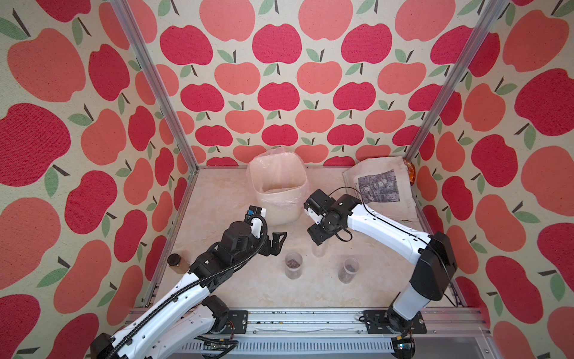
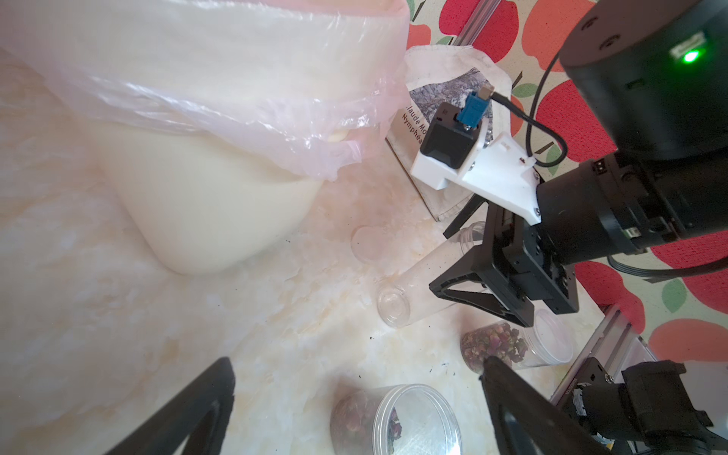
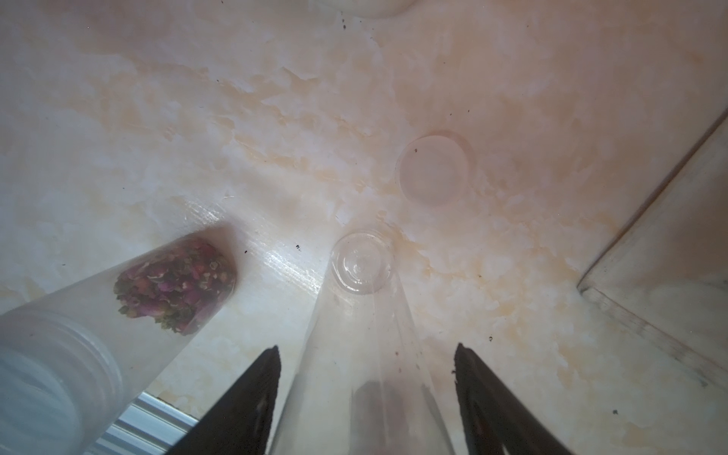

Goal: Empty the moldy dried flower tea in the jars
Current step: Place the jar at the center of the board.

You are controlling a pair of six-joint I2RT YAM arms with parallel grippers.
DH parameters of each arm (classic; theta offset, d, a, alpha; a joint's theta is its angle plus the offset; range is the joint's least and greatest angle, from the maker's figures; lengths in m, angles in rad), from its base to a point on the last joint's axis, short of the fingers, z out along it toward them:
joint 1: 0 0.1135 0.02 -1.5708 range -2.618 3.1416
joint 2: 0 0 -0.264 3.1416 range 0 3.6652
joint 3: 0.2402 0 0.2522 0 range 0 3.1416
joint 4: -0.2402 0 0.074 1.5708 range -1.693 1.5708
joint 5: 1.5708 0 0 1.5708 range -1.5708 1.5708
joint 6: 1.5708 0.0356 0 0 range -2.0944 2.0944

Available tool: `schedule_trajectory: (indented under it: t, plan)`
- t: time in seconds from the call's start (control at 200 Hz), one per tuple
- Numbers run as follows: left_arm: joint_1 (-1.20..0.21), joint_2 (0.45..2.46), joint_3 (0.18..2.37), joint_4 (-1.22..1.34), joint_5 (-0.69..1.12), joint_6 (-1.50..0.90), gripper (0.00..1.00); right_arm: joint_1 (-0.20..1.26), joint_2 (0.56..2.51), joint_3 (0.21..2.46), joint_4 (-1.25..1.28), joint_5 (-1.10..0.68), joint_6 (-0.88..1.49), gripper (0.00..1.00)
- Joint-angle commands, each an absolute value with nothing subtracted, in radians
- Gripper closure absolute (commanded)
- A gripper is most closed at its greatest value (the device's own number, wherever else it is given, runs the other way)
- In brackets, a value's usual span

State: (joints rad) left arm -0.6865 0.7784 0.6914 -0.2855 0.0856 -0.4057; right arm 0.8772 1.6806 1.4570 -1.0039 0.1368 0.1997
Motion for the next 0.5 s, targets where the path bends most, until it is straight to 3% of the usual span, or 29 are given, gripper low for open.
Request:
schedule_trajectory:
  t: [0.0,0.34,0.495]
  plan:
    - [-0.681,0.767,0.681,-0.262,0.08,-0.42,0.01,0.882,1.691,1.474,-1.024,0.118,0.202,0.21]
    - [-0.678,0.749,0.673,-0.268,0.065,-0.422,0.0,0.882,1.591,1.621,-1.115,0.179,0.147,0.15]
    - [-0.676,0.742,0.659,-0.259,0.042,-0.433,0.01,0.883,1.51,1.649,-1.106,0.12,0.092,0.12]
